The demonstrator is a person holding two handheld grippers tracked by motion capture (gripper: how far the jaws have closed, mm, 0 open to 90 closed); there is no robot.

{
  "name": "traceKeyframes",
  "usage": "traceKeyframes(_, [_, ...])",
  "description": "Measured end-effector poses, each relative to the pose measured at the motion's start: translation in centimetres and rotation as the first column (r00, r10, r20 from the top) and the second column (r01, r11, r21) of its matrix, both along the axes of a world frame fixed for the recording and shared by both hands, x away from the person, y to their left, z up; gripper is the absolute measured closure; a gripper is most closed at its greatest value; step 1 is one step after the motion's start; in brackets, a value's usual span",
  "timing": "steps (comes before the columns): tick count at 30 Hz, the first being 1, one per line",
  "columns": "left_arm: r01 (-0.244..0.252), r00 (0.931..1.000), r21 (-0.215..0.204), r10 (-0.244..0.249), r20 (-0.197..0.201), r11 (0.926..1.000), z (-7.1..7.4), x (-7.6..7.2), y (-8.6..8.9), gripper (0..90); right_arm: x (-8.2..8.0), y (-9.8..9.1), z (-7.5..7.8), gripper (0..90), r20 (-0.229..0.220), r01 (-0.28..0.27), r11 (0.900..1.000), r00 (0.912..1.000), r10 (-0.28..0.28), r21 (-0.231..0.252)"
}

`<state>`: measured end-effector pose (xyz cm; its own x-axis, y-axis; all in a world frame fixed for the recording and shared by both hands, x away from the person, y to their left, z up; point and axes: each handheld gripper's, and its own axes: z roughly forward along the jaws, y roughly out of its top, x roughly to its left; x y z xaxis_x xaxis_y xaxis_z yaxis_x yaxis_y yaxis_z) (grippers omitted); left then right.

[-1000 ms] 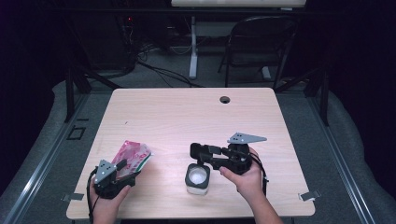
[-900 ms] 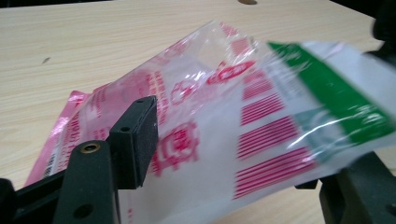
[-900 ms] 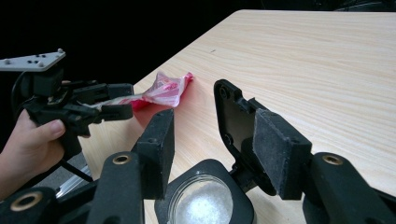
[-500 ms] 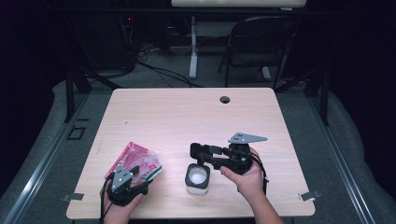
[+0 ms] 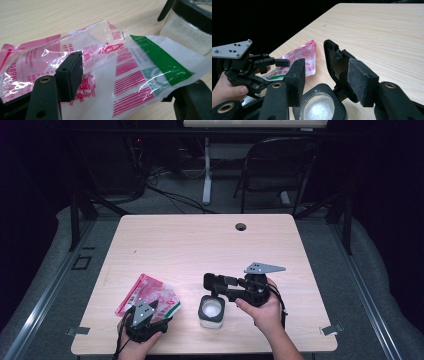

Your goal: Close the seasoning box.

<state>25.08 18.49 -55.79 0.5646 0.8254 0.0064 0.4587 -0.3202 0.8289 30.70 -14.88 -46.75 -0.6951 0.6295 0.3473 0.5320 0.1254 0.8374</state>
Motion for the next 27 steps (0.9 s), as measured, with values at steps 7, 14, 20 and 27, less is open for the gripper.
traceKeyframes(7, [0.010,0.9999,-0.016,-0.010,0.007,0.9998,0.4,-0.2,-0.3,32.1,0.0,0.1,0.0,47.6,0.000,-0.001,1.0000,1.0000,0.001,-0.003])
traceKeyframes(14, [0.031,0.9995,-0.032,-0.031,0.008,0.9990,0.8,-0.5,-0.6,32.2,0.0,0.0,0.0,47.4,0.001,-0.001,1.0000,1.0000,0.001,-0.004])
traceKeyframes(20, [0.040,0.9992,-0.028,-0.039,0.006,0.9988,0.8,-0.6,-0.9,32.3,0.0,0.0,0.0,47.1,0.003,0.002,1.0000,1.0000,-0.002,-0.006])
traceKeyframes(27, [0.047,0.9989,-0.038,-0.047,0.004,0.9982,1.0,-0.7,-1.1,32.4,-0.1,-0.1,0.3,46.9,0.012,0.007,1.0000,0.9999,-0.007,-0.003])
